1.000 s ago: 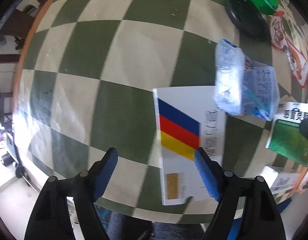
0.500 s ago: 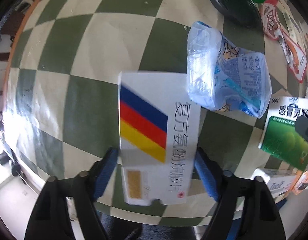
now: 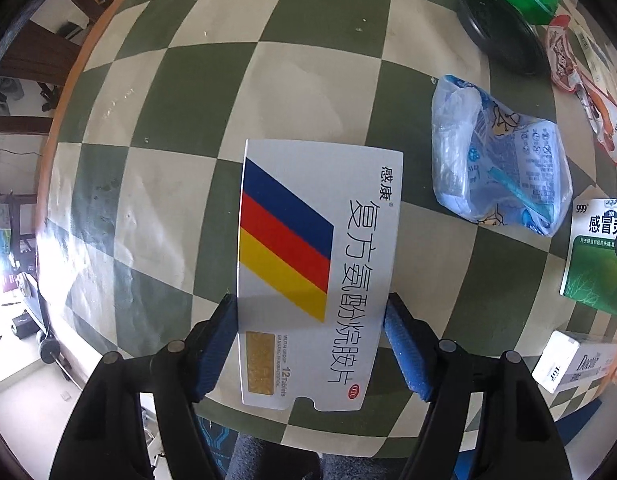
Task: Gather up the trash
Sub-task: 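Grasp the striped medicine box with left tool while right tool grasps green box, then carry both held boxes down over the white wastebasket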
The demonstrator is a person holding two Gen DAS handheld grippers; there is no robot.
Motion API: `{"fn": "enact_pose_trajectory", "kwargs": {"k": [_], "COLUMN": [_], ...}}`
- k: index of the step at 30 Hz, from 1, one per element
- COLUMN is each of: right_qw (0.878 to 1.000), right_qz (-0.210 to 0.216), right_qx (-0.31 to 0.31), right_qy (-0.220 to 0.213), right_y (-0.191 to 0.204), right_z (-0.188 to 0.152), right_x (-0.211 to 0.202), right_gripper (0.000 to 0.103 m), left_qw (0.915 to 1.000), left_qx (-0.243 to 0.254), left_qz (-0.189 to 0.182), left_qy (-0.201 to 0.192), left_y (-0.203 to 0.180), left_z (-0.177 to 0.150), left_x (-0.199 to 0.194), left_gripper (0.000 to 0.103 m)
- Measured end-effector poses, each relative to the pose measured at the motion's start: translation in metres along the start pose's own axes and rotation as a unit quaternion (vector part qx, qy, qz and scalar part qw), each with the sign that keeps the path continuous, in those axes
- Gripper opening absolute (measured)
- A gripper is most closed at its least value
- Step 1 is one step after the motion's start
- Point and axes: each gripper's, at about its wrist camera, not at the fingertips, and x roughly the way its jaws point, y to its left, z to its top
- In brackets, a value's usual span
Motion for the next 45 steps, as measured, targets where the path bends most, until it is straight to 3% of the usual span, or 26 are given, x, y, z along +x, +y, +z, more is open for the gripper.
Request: {"fn": "enact_pose_trajectory", "kwargs": {"k": [2,5,13,22,24,29,33,38,42,45], "right_qw": [1.0,1.0,0.998,0.992,0.989,0.983,0.979,0.976,0.973,0.968], "right_qz": [0.001,-0.002,-0.005,0.001,0.006,0.017,0.04,0.081,0.103,0.124], "right_qx": [0.003,0.01,0.023,0.063,0.079,0.118,0.147,0.183,0.202,0.219], "right_qy": [-0.005,-0.015,-0.05,-0.108,-0.121,-0.143,-0.137,-0.084,-0.043,-0.012], "right_y": [-0.003,-0.009,-0.005,0.013,0.02,0.041,0.066,0.098,0.113,0.121], "right_z": [-0.002,-0.008,-0.034,-0.104,-0.131,-0.218,-0.302,-0.39,-0.426,-0.439], "right_x": [-0.002,-0.008,-0.041,-0.102,-0.115,-0.135,-0.126,-0.073,-0.009,0.053], "right_gripper": [0.077,0.077,0.077,0.077,0.077,0.077,0.077,0.077,0.077,0.077], "left_qw": [1.0,0.9996,0.9955,0.9843,0.9821,0.9786,0.9801,0.982,0.9797,0.977], "left_qx": [0.0,-0.004,-0.004,0.034,0.045,0.076,0.087,0.106,0.103,0.095], "left_qz": [-0.001,-0.004,-0.019,-0.064,-0.076,-0.108,-0.133,-0.147,-0.172,-0.19], "left_qy": [-0.009,-0.026,-0.093,-0.161,-0.166,-0.158,-0.119,-0.055,0.0,0.021], "left_y": [-0.007,-0.002,0.025,0.085,0.107,0.164,0.194,0.205,0.199,0.188], "left_z": [-0.015,-0.027,-0.04,-0.106,-0.13,-0.183,-0.222,-0.249,-0.249,-0.241], "left_x": [0.016,0.004,-0.081,-0.099,-0.051,-0.003,0.03,0.092,0.165,0.218], "left_gripper": [0.07,0.07,0.07,0.07,0.07,0.07,0.07,0.07,0.07,0.07]}}
